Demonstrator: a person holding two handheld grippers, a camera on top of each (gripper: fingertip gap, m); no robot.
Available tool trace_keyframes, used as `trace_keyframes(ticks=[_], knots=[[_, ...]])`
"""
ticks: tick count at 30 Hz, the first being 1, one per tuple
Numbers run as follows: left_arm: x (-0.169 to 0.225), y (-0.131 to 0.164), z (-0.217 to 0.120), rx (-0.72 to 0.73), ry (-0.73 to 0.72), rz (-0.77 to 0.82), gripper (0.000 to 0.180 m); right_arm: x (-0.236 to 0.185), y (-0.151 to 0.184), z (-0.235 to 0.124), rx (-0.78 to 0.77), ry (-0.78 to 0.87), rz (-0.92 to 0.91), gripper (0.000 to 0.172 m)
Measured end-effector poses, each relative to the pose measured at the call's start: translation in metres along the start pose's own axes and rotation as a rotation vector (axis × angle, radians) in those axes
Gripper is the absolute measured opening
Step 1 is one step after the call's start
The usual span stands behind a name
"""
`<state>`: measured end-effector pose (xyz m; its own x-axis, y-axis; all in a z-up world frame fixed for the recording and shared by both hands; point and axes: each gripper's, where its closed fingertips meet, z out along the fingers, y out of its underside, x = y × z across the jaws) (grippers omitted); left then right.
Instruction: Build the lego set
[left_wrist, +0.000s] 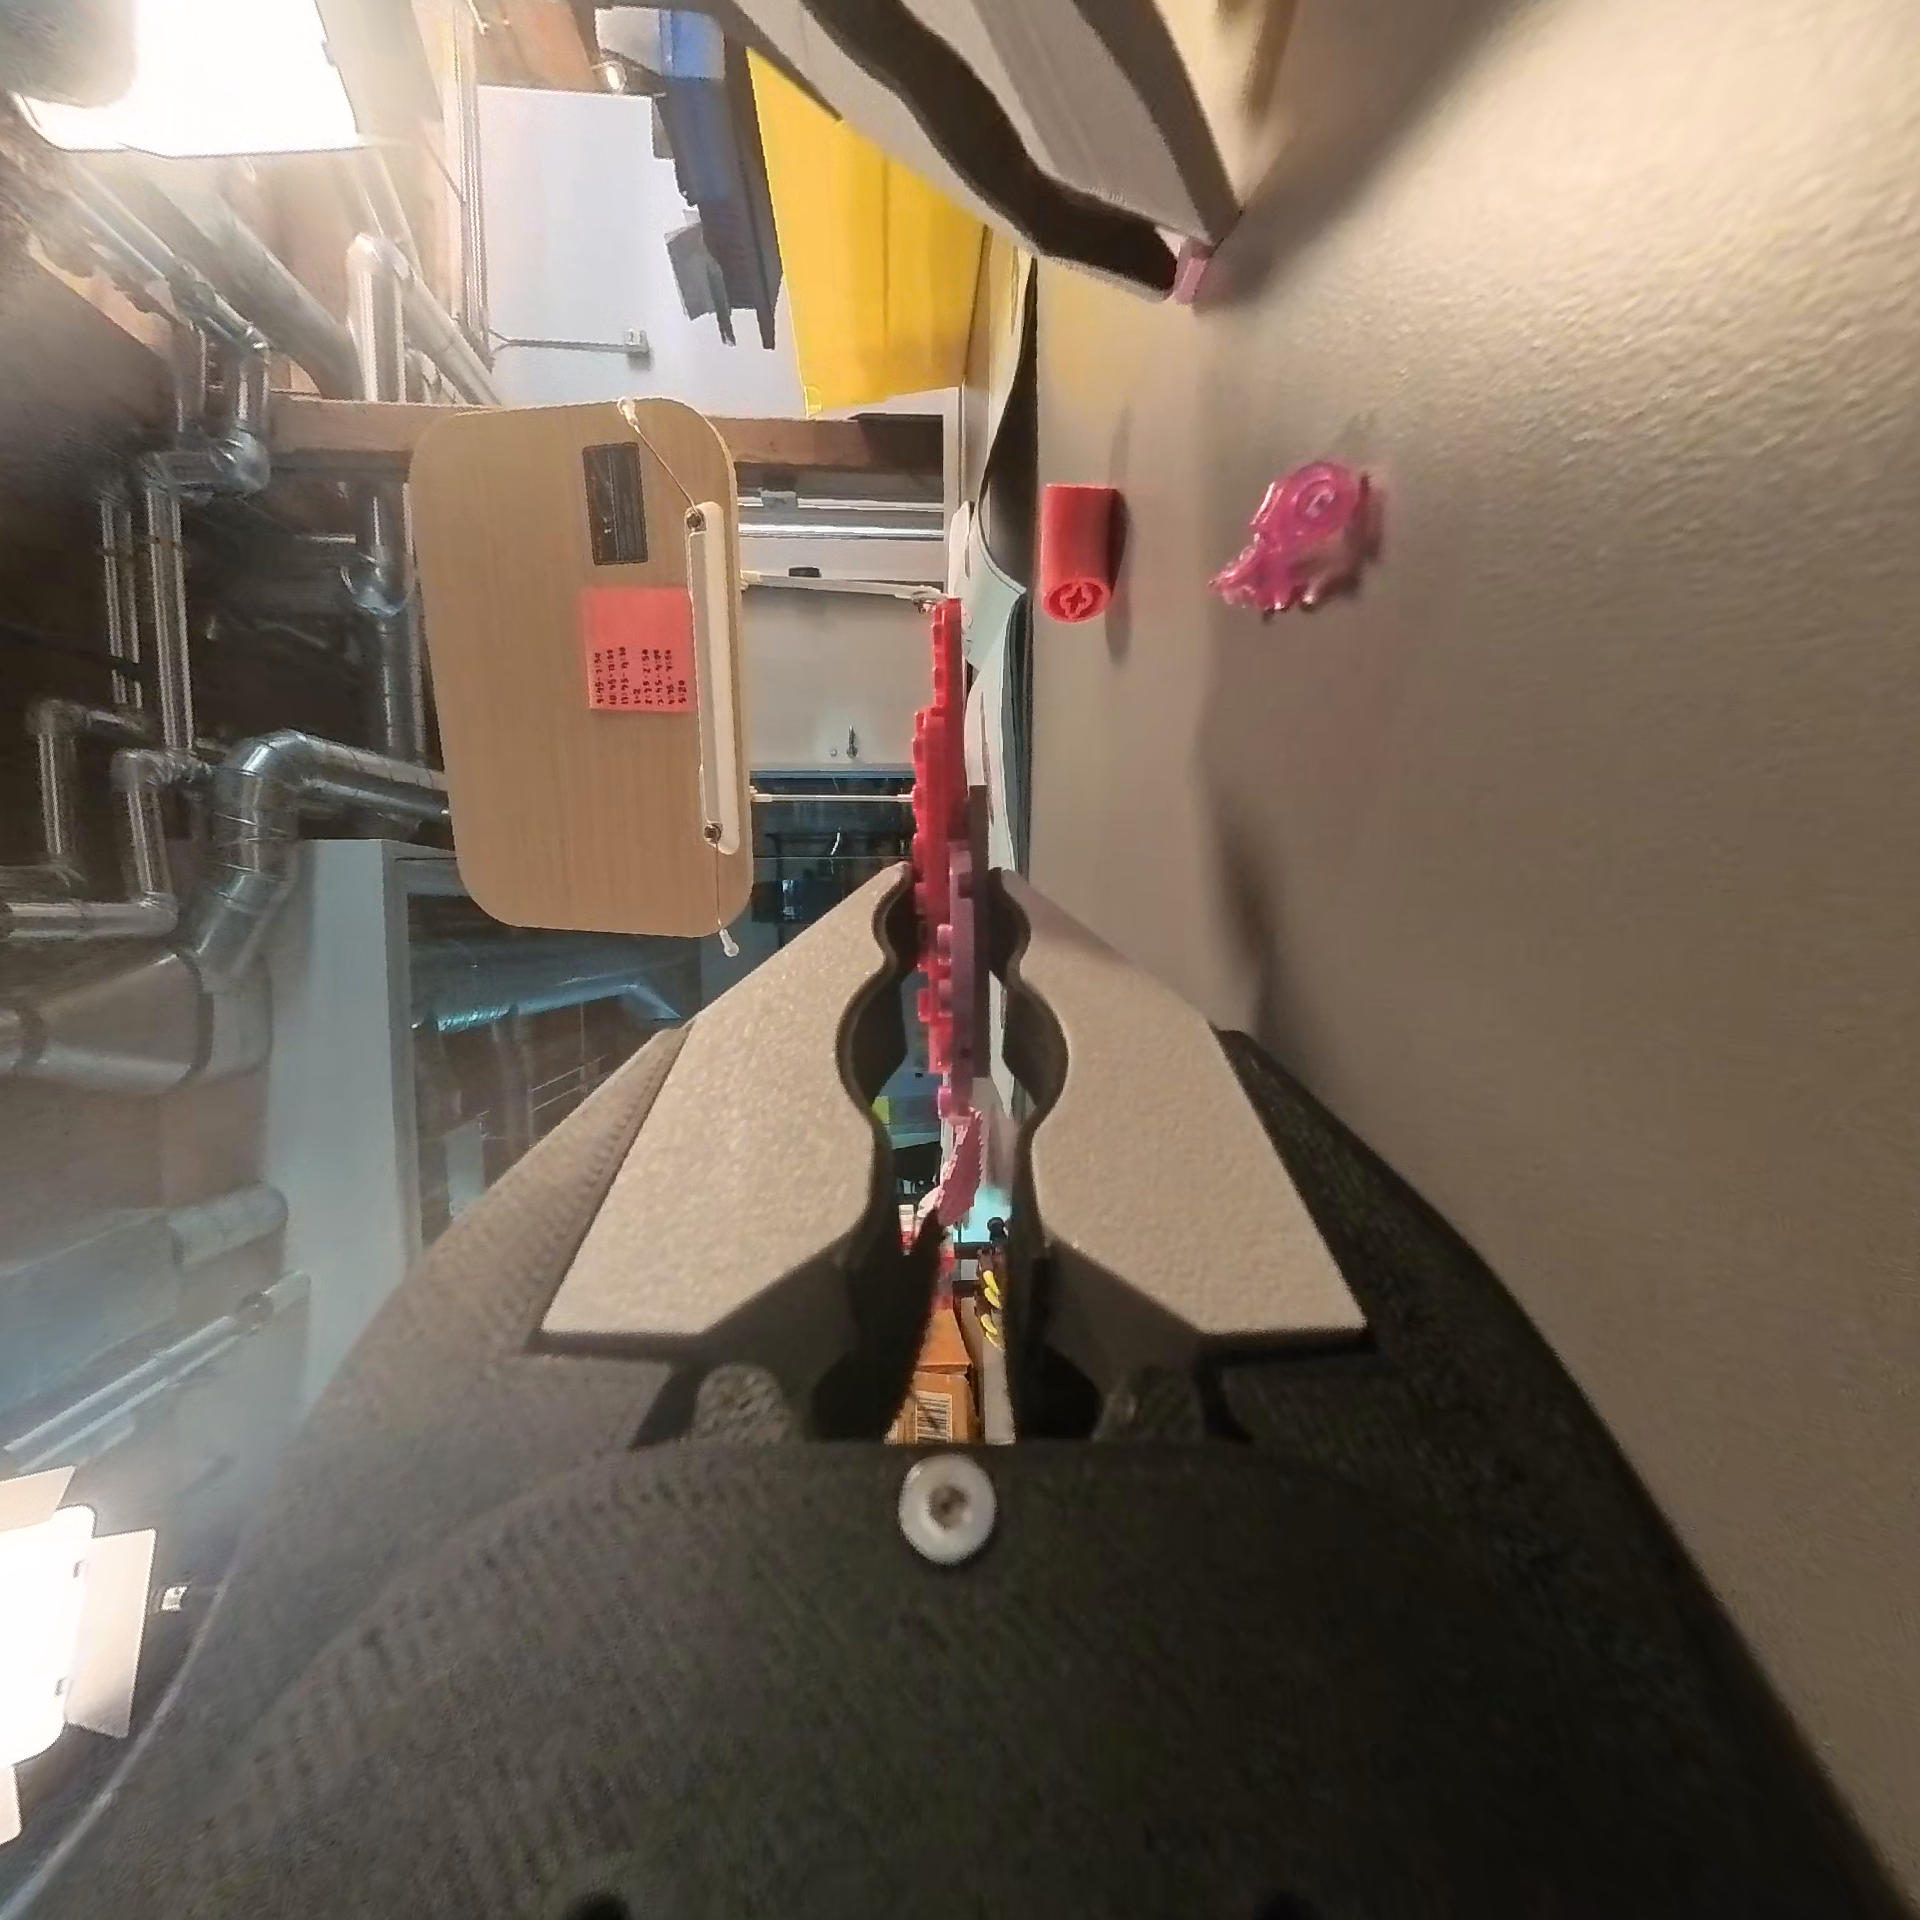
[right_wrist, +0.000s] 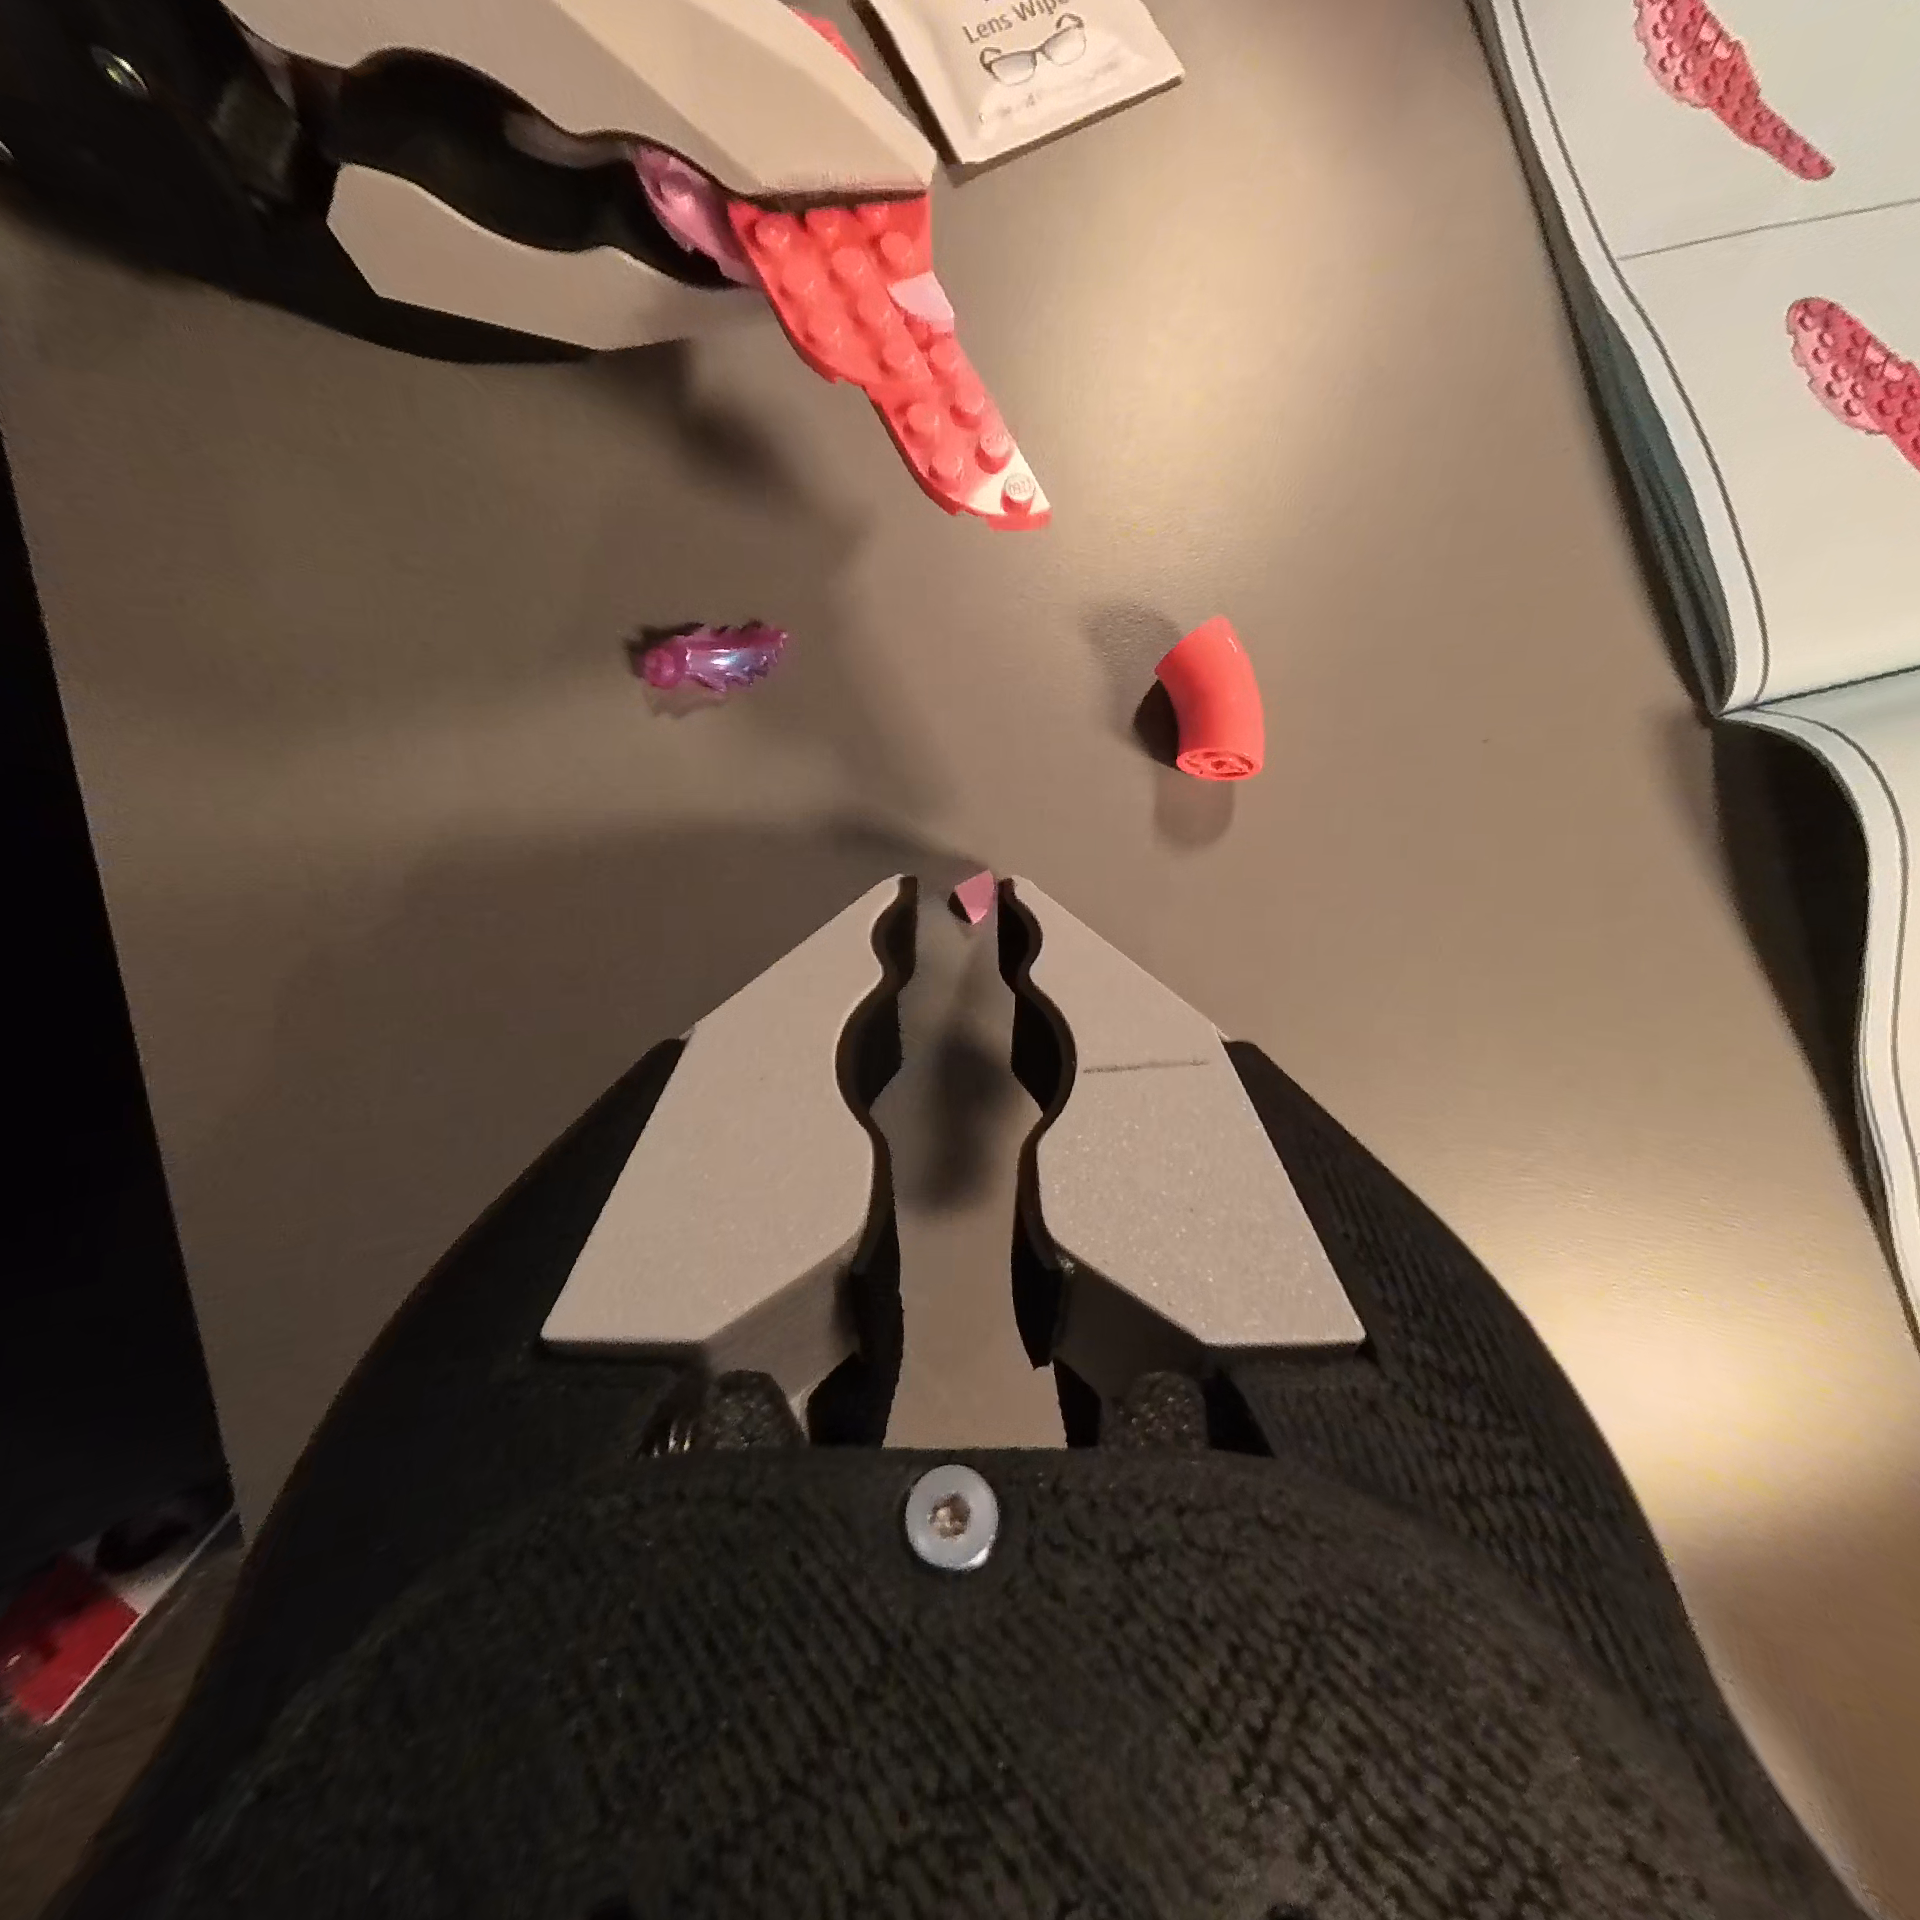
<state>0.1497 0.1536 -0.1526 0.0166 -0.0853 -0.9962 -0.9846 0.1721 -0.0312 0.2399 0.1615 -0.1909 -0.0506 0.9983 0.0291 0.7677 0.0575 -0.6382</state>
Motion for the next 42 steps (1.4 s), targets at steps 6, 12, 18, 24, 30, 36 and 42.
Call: trace_keyframes(ticks=[6,12,18,24,30,36,42], knots=[[0.0,0.0,0.0,0.001,0.0,0.001,0.011,-0.011,0.002,-0.003,0.002,-0.071,0.029,0.015],[0.0,-0.001,0.0,0.005,-0.003,0.006,0.011,-0.013,-0.013,-0.009,0.112,-0.099,0.006,0.016],[0.0,-0.002,0.0,0.011,-0.003,0.006,0.011,-0.017,-0.007,0.003,0.098,-0.145,-0.121,0.026],[0.0,-0.002,0.001,0.01,-0.001,0.004,0.011,-0.013,-0.003,0.001,0.082,-0.157,-0.114,0.019],[0.0,-0.002,0.001,0.011,-0.001,0.004,0.011,-0.011,-0.002,0.001,0.095,-0.14,-0.111,0.013],[0.0,-0.001,0.001,0.01,0.001,0.002,0.011,-0.014,-0.003,0.001,0.096,-0.157,-0.114,0.005],[0.0,-0.001,0.001,0.009,0.002,0.001,0.011,-0.015,-0.006,0.004,0.119,-0.154,-0.127,0.013]])
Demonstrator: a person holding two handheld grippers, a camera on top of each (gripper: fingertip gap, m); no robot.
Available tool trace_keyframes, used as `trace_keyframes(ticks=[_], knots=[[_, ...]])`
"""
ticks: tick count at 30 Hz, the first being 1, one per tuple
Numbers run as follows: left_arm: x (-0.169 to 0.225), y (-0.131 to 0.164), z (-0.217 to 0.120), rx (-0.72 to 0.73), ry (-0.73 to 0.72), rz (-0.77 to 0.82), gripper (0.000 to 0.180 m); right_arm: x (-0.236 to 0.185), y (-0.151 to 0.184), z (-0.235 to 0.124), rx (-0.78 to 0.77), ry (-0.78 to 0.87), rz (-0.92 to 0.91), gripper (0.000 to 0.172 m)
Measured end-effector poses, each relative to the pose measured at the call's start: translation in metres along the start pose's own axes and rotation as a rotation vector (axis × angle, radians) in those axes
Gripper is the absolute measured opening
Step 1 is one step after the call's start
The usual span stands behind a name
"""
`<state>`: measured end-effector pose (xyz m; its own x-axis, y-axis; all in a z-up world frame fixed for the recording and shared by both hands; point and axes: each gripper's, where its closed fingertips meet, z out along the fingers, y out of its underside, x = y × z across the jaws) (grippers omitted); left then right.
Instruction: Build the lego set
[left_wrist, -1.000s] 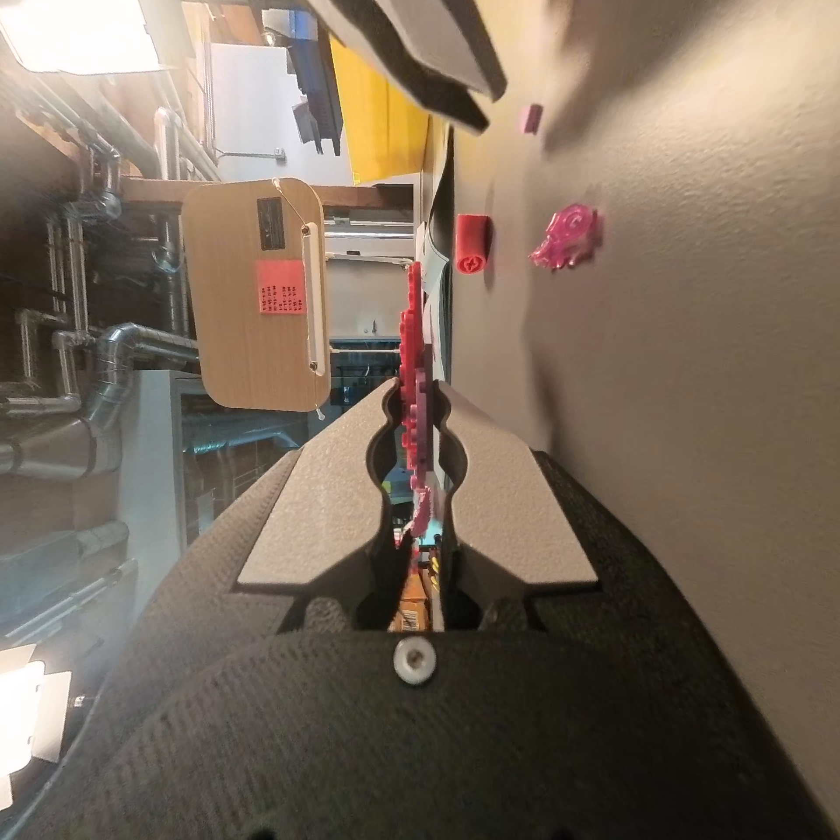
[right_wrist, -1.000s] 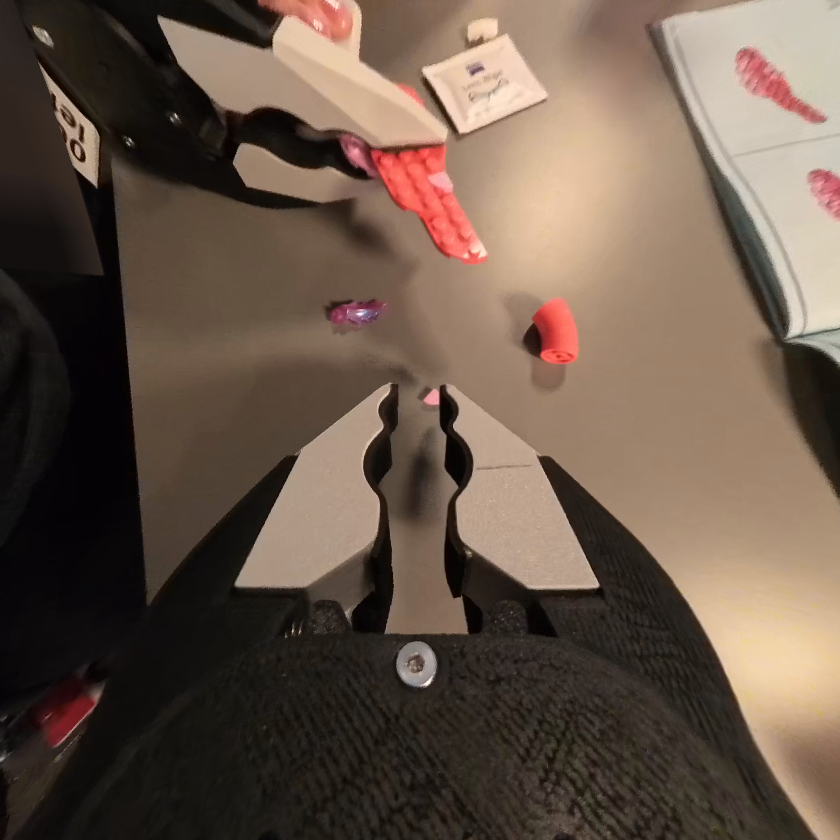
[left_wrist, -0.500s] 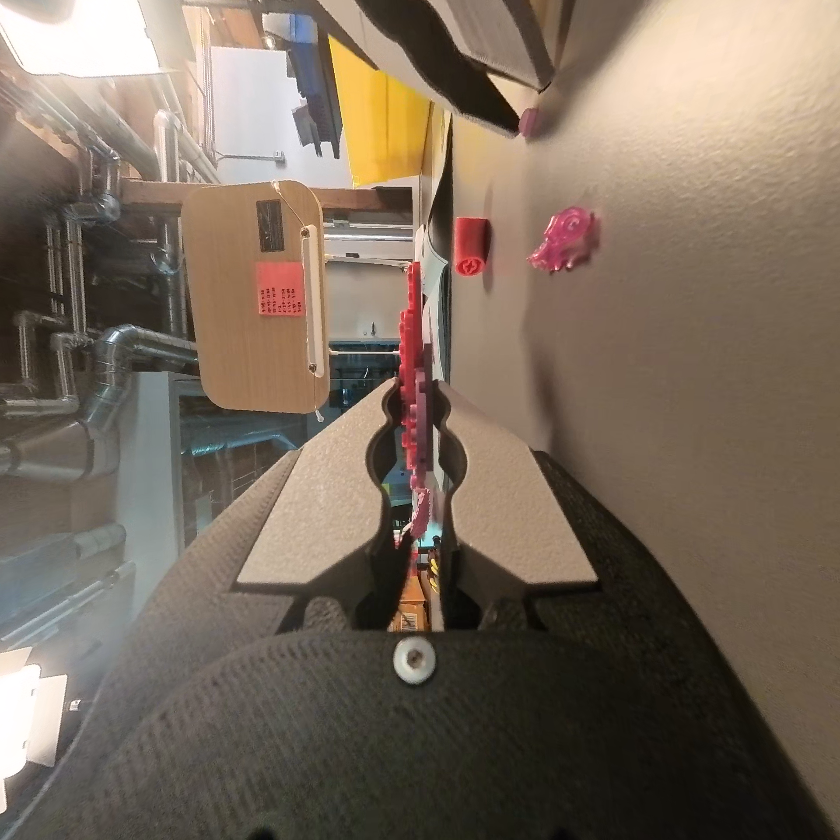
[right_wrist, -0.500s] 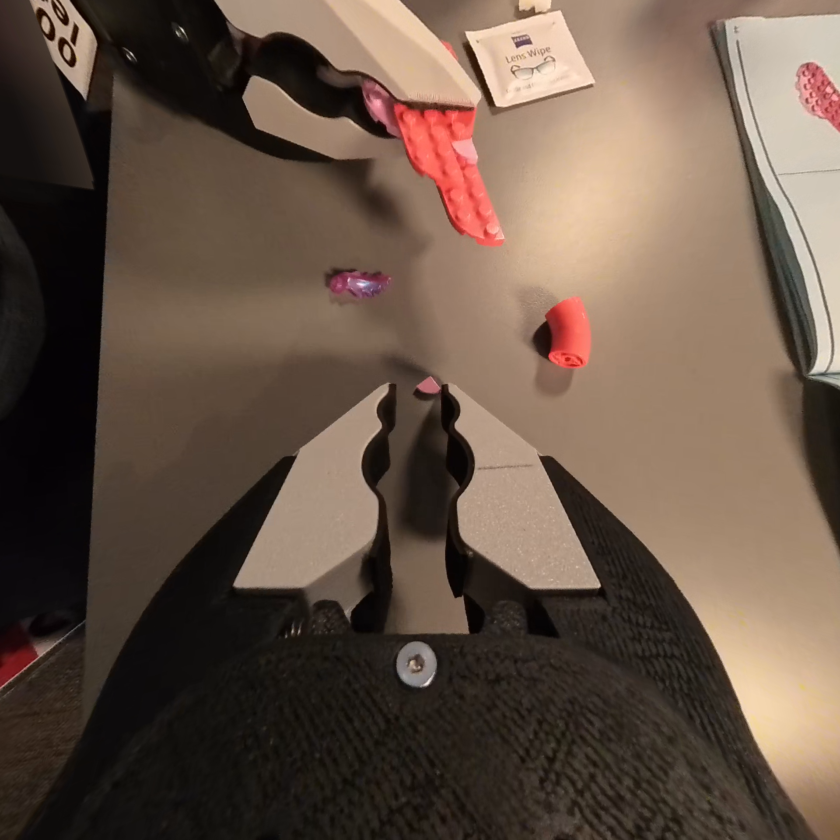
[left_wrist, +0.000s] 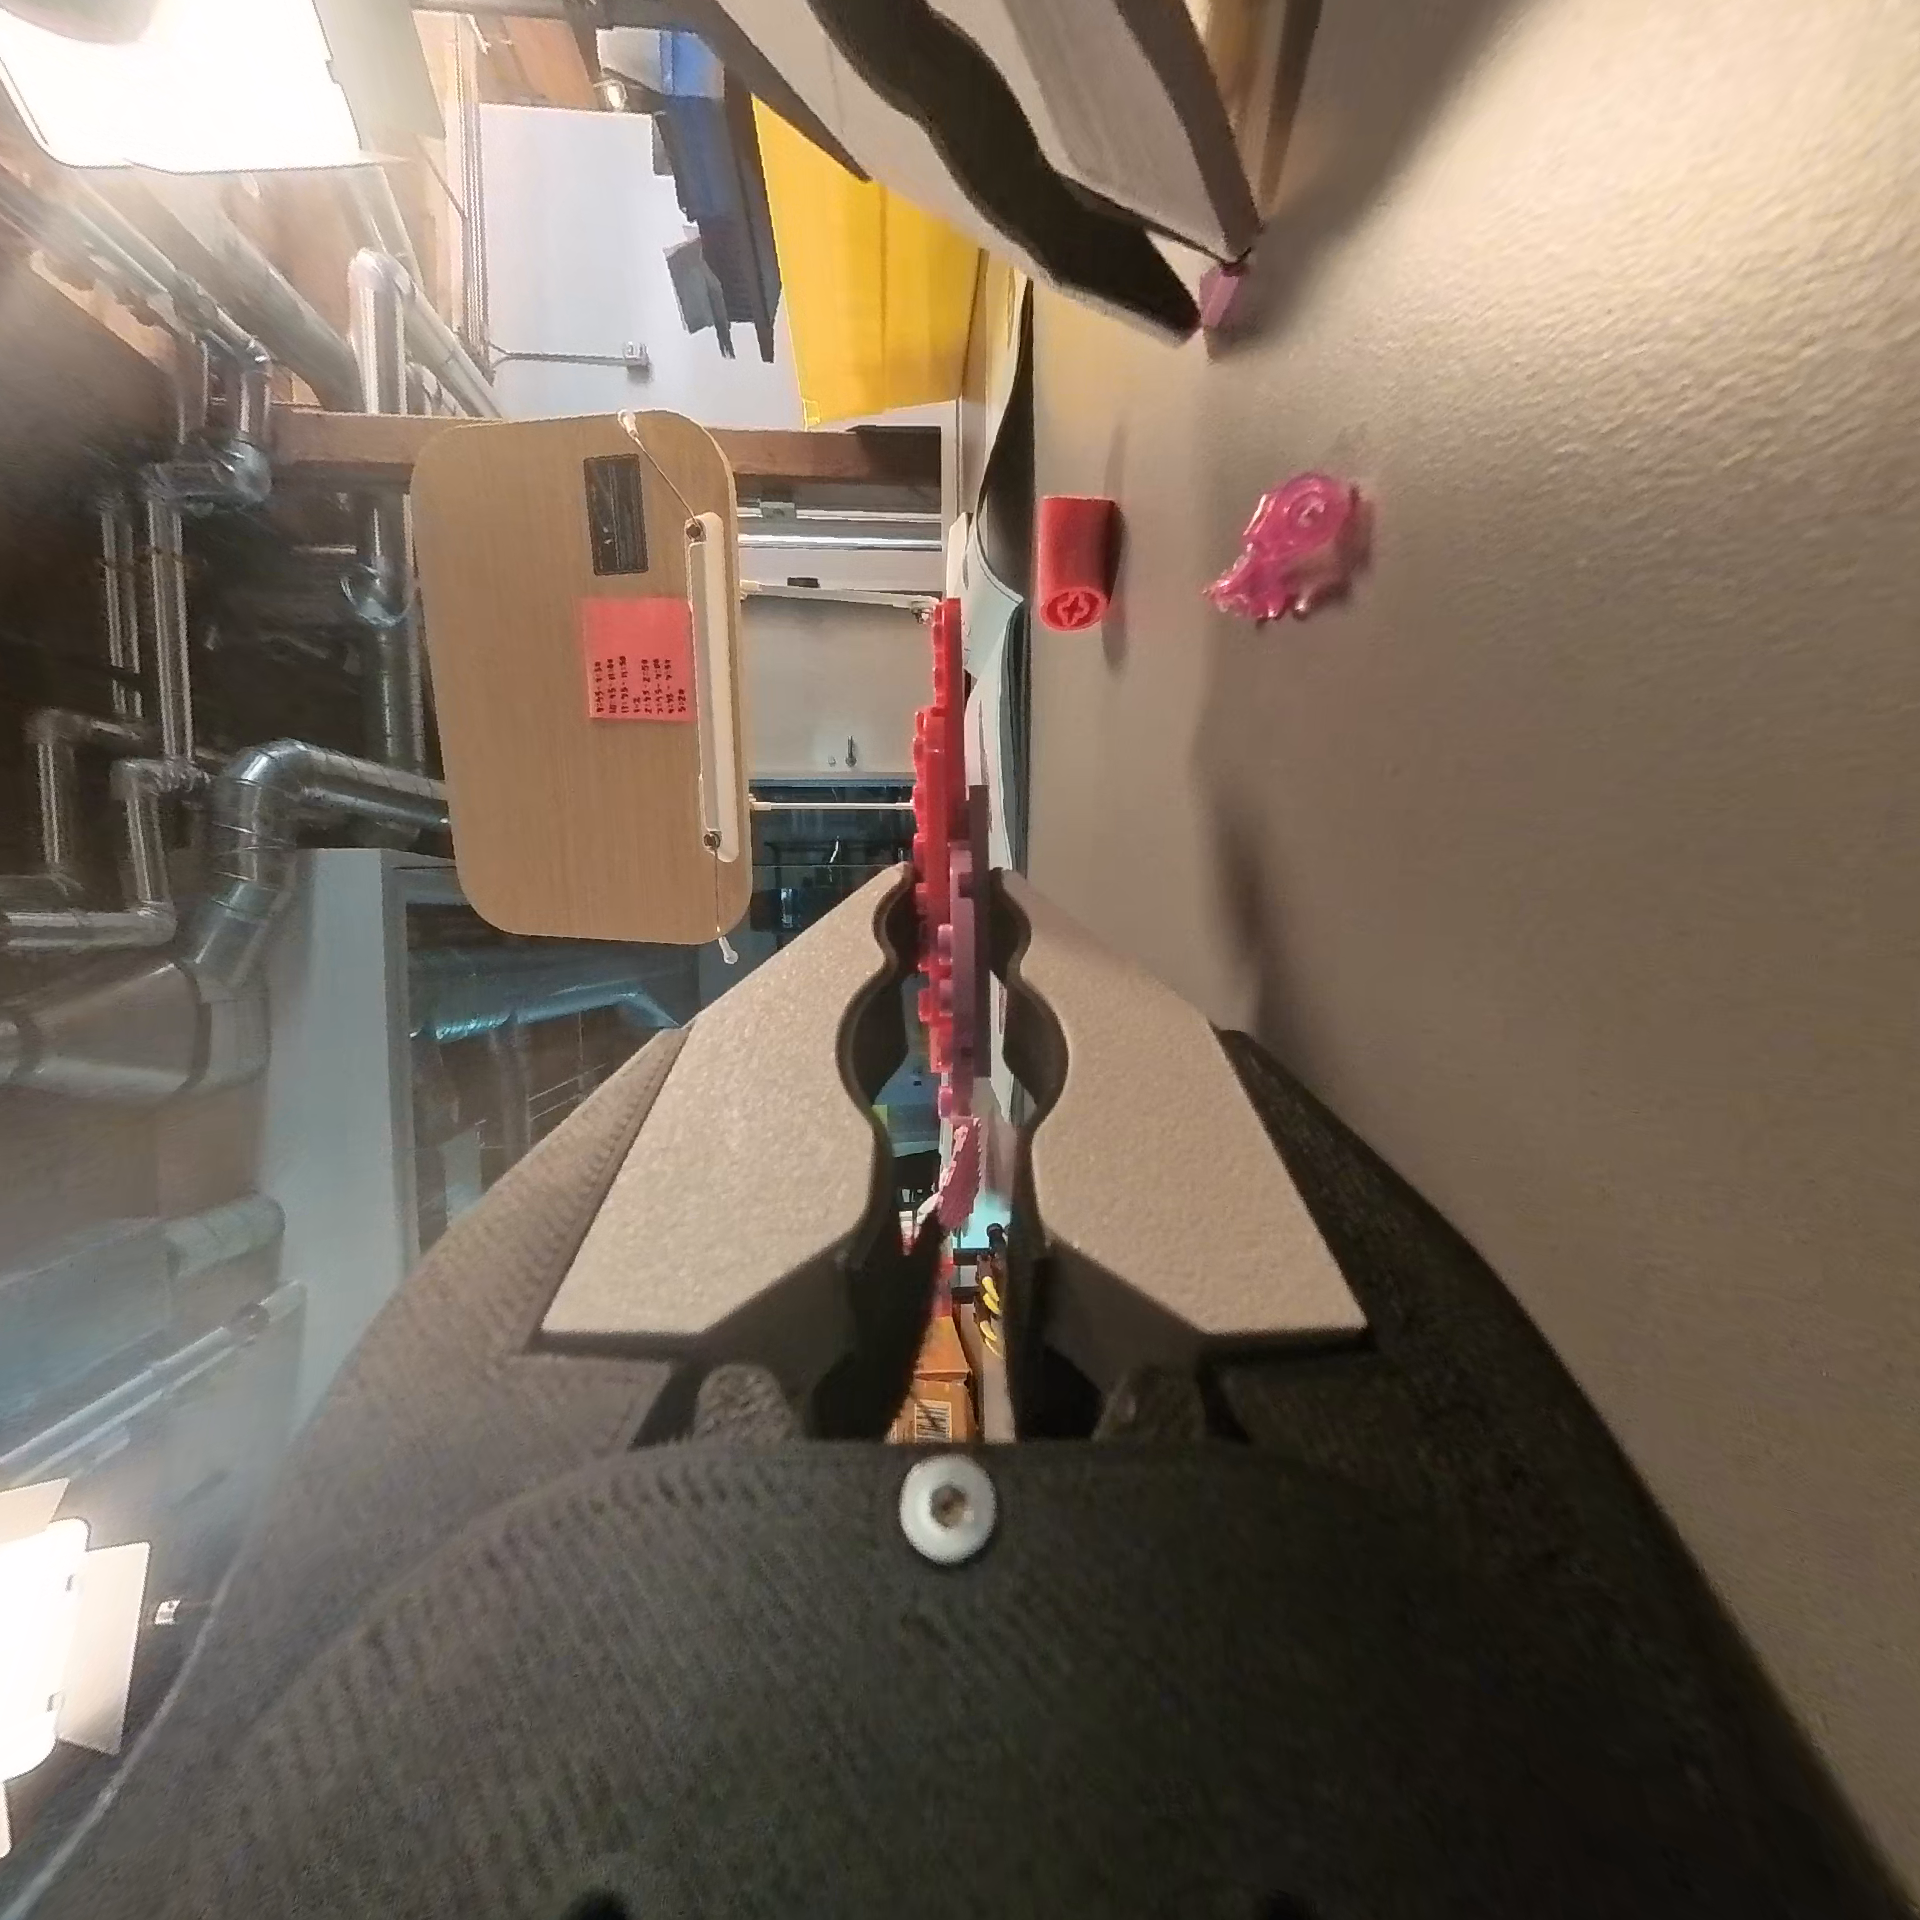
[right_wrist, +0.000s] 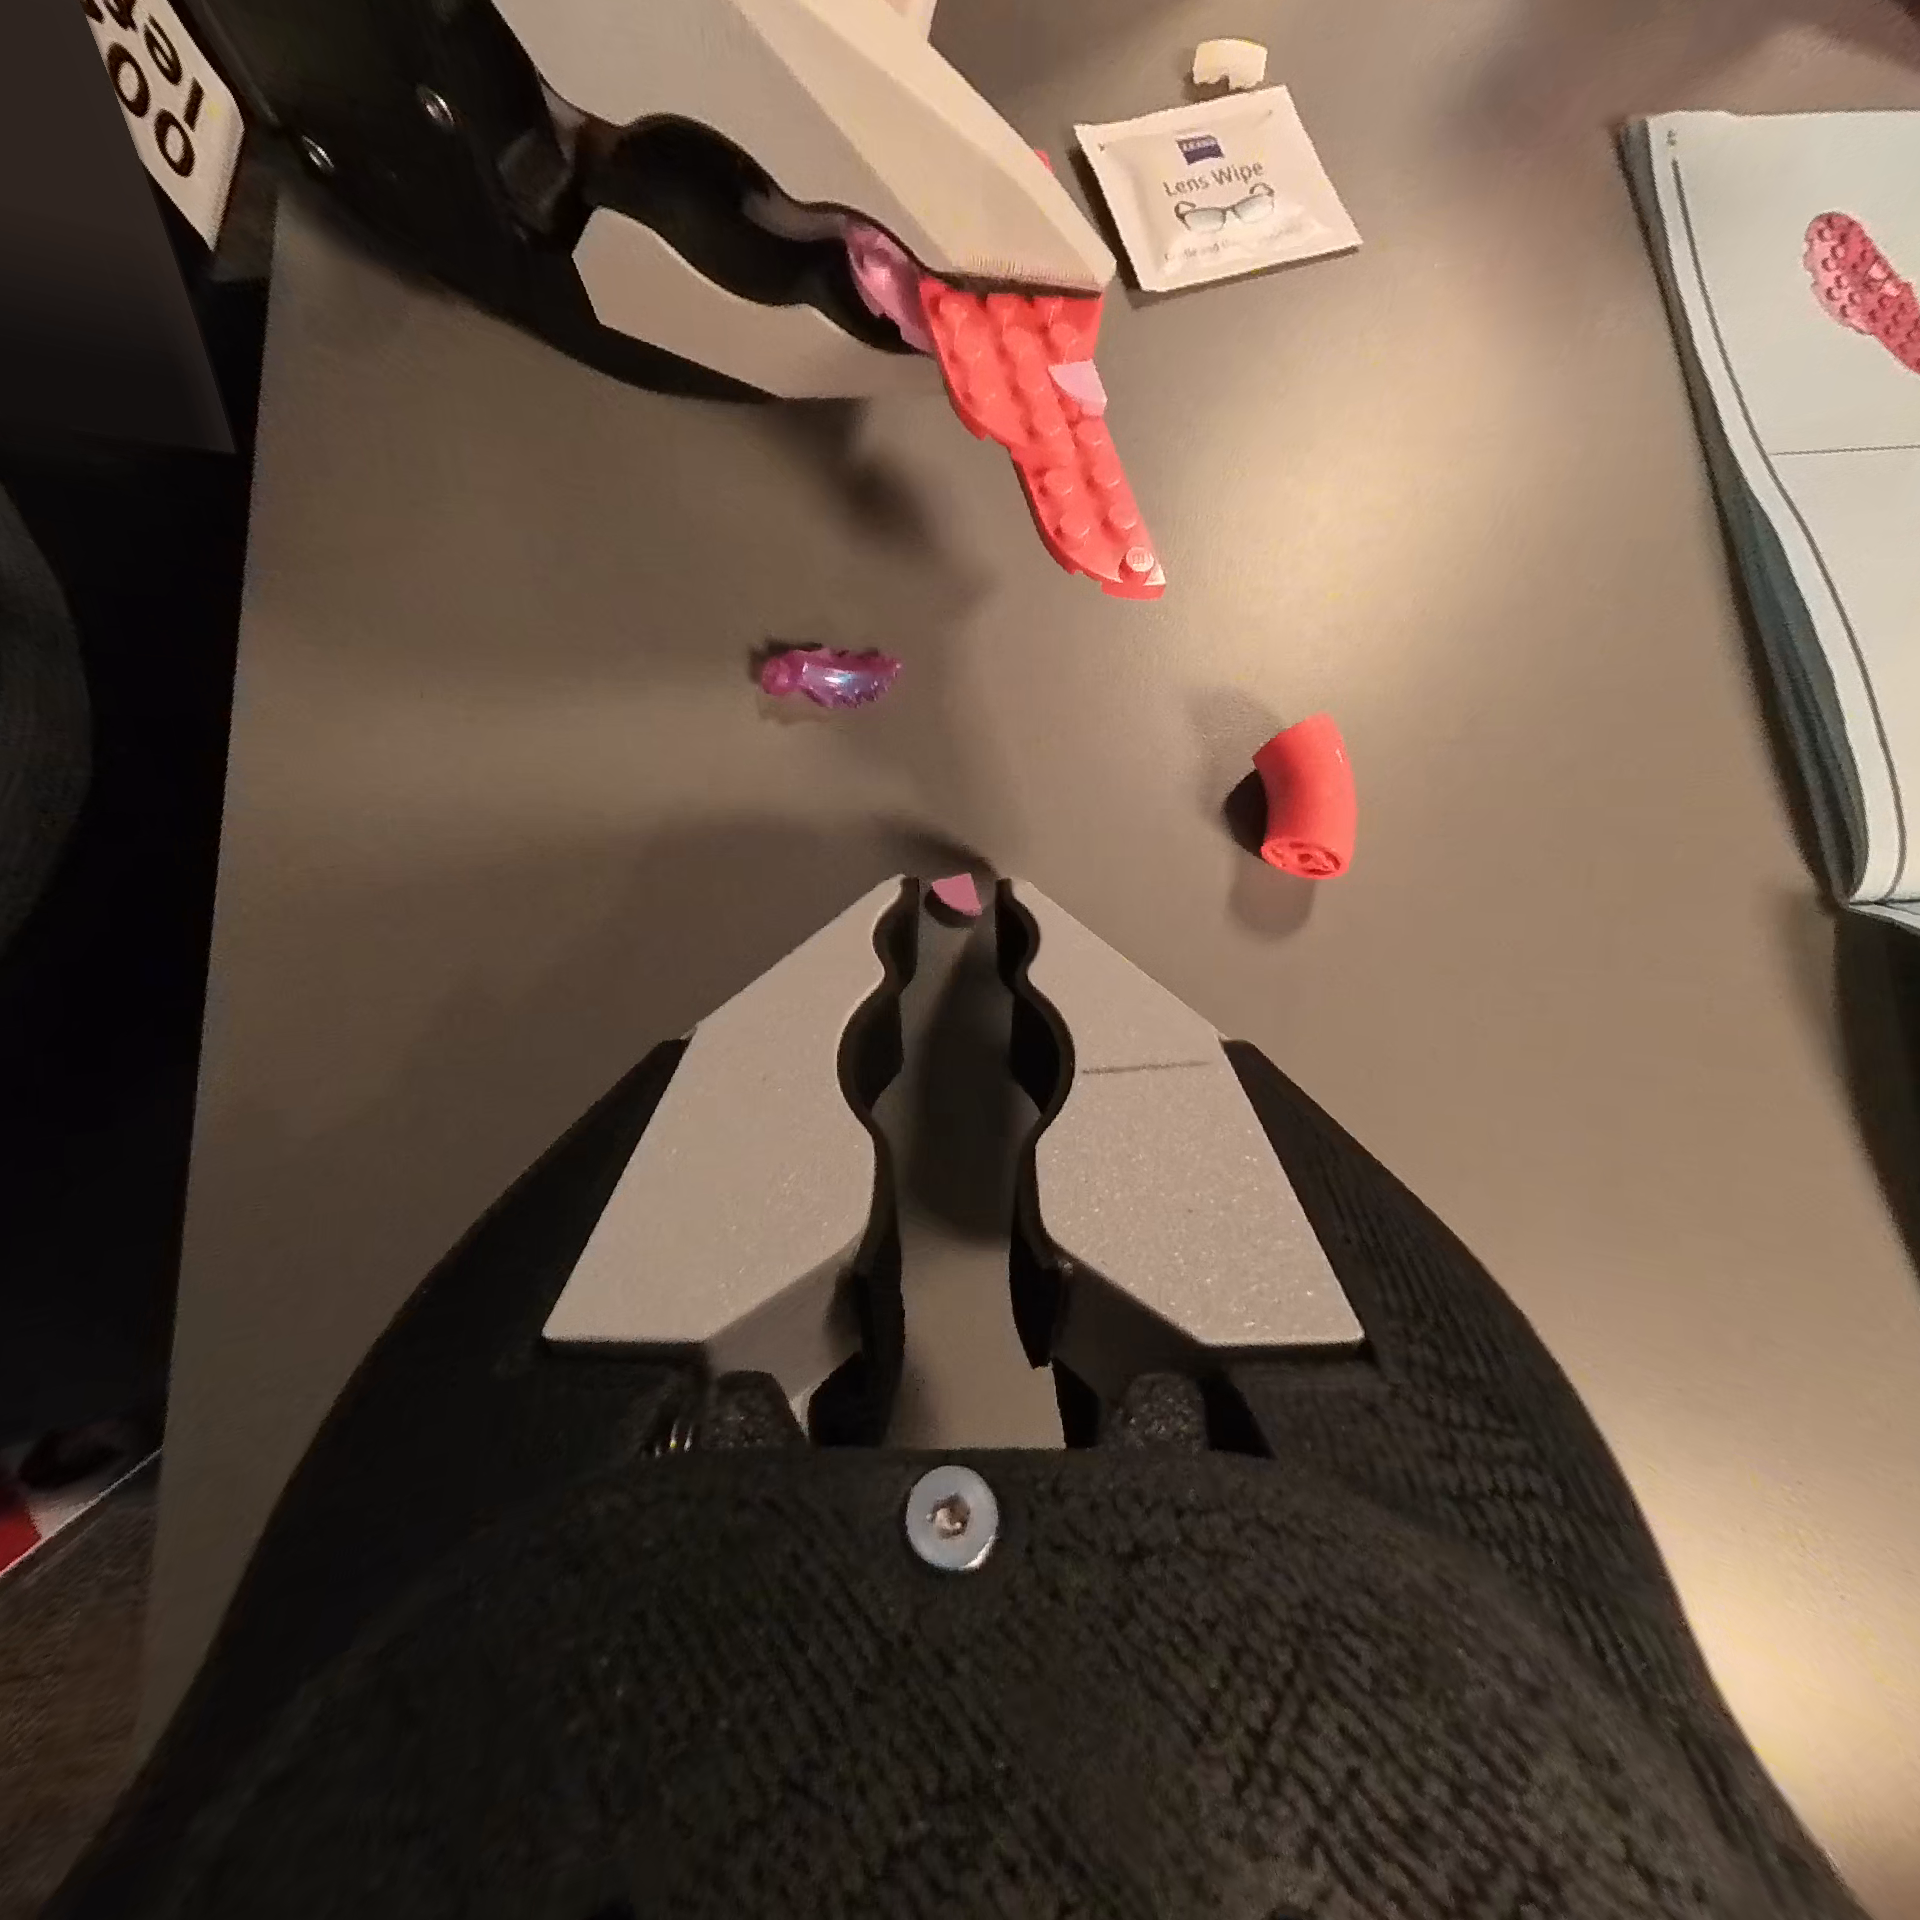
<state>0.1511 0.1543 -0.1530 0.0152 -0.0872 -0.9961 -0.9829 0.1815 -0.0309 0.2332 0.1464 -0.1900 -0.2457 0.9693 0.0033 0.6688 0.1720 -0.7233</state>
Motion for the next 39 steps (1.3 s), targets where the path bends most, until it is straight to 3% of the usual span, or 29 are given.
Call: trace_keyframes(ticks=[11,17,21,39], knots=[[-0.002,-0.004,-0.002,0.022,-0.019,0.02,0.011,0.002,-0.003,-0.001,-0.017,0.01,-0.029,0.004],[-0.005,-0.014,-0.007,0.083,-0.048,0.048,0.011,-0.004,-0.054,-0.019,0.132,-0.023,-0.122,0.003],[-0.006,-0.021,-0.011,0.123,-0.066,0.062,0.011,-0.011,-0.071,-0.014,0.117,-0.061,-0.205,0.003],[-0.009,-0.027,-0.016,0.165,-0.088,0.065,0.011,-0.014,-0.063,-0.008,0.009,-0.129,-0.239,0.003]])
